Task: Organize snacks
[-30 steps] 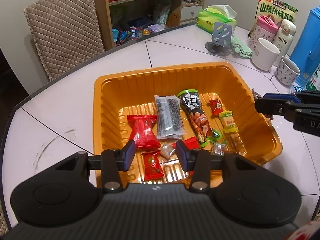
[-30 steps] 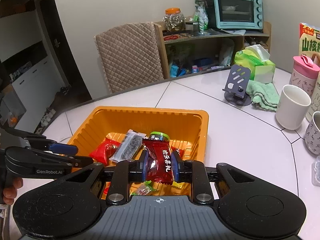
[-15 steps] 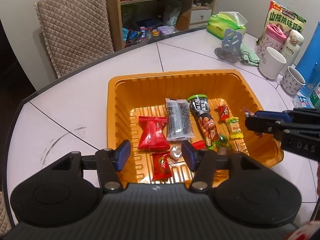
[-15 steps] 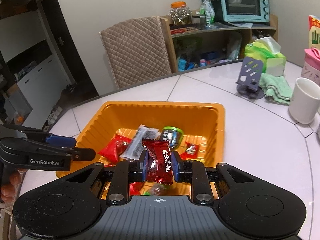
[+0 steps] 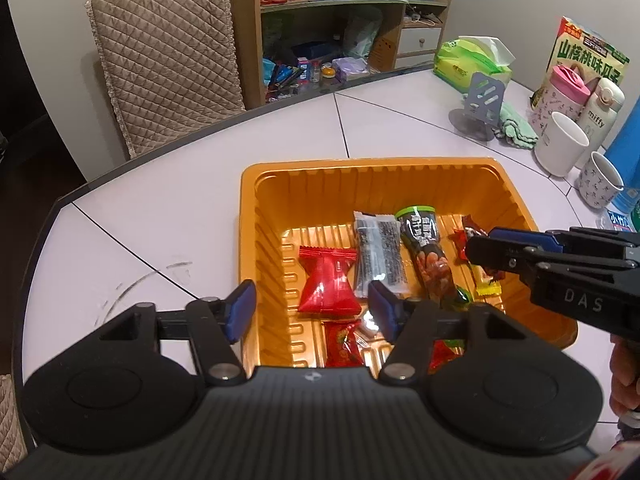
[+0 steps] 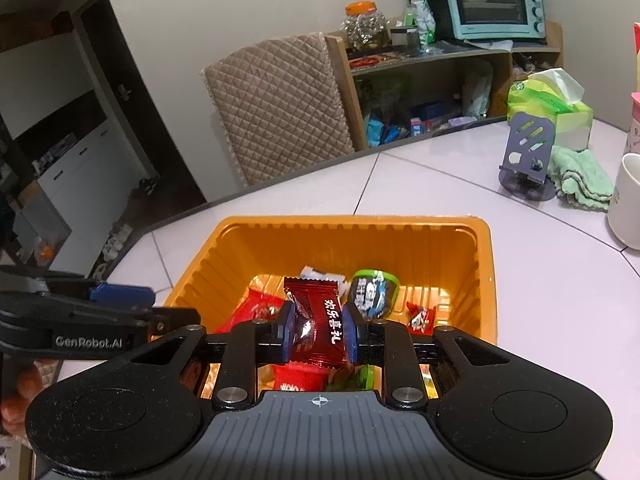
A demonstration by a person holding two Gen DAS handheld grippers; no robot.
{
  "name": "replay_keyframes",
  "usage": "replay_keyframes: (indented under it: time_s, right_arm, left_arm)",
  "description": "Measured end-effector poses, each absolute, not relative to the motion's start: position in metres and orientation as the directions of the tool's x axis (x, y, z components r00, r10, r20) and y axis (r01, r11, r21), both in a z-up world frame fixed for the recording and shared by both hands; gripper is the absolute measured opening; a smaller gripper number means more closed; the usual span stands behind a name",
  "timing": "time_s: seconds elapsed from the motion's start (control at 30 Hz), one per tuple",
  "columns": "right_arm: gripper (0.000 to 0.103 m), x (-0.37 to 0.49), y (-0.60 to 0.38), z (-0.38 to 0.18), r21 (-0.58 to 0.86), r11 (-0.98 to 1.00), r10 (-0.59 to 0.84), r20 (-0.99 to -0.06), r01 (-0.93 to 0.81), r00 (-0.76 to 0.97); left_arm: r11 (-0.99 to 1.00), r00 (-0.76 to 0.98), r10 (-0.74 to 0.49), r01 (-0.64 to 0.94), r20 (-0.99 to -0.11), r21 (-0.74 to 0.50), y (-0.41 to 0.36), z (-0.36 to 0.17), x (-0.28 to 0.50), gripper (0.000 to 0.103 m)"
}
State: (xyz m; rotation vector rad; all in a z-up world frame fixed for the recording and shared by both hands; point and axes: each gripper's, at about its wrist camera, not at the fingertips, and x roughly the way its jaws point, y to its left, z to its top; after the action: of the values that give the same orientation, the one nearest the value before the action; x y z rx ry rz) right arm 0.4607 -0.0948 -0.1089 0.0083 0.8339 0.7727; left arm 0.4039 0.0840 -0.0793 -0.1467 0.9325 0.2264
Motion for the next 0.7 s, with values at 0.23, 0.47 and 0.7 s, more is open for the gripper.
replay_keyframes:
  time_s: [0.23, 0.47, 0.7]
  right_arm:
    - [0.057, 0.470, -0.098, -0.104, 0.363, 0.731, 0.652, -0.622, -0.578, 0.434]
    - [0.065, 0.470, -0.113, -0.091, 0.382, 0.744, 0.650, -0.604, -0.548, 0.462]
    - [0.072, 0.455, -0.141, -0.085, 0.391, 0.768, 0.625, -0.630, -0.508, 0.460]
  left_arm:
    - [0.964, 0.578, 0.131, -0.265, -0.806, -0.034, 0.087, -0.078, 0.402, 0.062]
    - [0.957, 0.577, 0.133, -0.286, -0.806, -0.047, 0.088, -0.074, 0.395, 0.065]
    - [0.949, 0.584, 0.143, -0.310, -0.799, -0.057, 0.083, -0.061, 0.374, 0.069]
